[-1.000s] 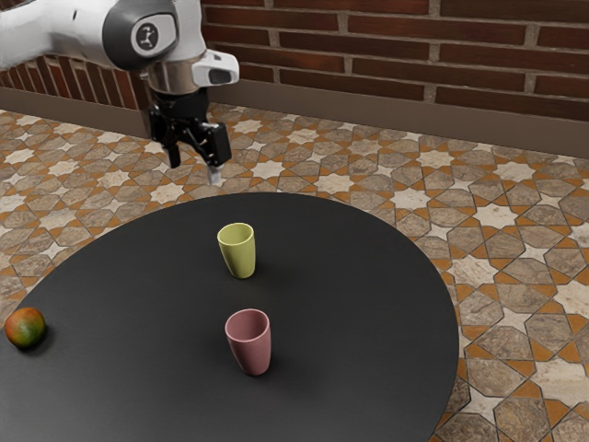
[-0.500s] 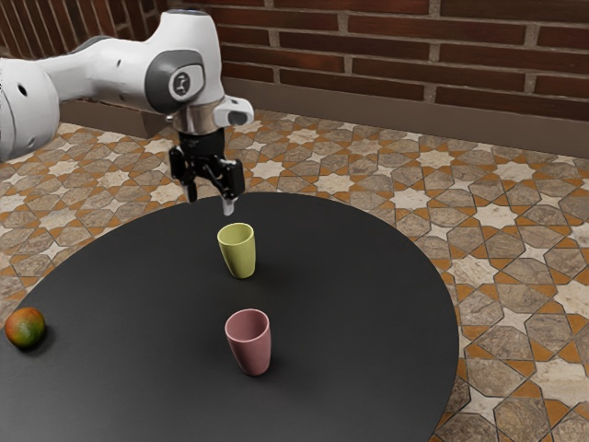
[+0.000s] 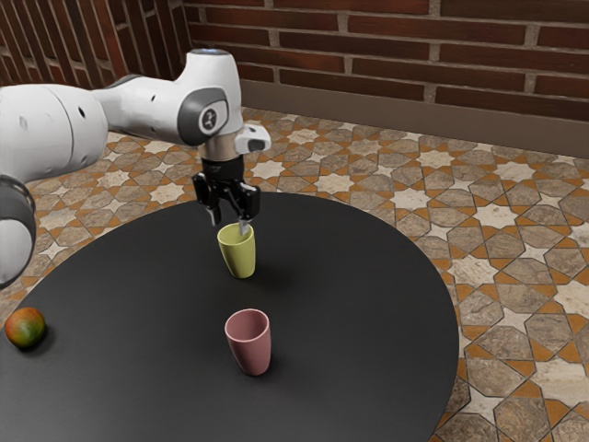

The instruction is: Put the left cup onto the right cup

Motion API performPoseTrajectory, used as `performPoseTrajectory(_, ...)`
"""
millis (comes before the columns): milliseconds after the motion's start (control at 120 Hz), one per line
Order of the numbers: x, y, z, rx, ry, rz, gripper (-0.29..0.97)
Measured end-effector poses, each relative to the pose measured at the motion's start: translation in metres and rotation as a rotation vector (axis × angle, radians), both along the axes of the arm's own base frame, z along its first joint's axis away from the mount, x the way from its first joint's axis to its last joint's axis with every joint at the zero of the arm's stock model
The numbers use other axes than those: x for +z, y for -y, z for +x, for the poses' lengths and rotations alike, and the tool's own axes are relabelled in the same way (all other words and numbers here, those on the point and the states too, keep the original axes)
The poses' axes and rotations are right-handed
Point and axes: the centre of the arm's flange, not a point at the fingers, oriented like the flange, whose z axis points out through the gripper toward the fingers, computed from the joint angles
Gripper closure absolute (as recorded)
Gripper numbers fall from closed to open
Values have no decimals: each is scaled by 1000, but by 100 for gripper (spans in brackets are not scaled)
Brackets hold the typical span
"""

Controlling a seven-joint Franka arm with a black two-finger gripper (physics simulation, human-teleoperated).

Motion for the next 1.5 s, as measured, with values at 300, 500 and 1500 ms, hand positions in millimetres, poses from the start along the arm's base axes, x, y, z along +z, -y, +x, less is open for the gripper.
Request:
performPoseTrajectory(300,-28,-8,22,-19,7,-3,27)
performPoseTrajectory(500,-45,-12,33,-32,5,-6,28)
performPoseTrajectory(1500,-92,-24,55,-96,-24,-21,43)
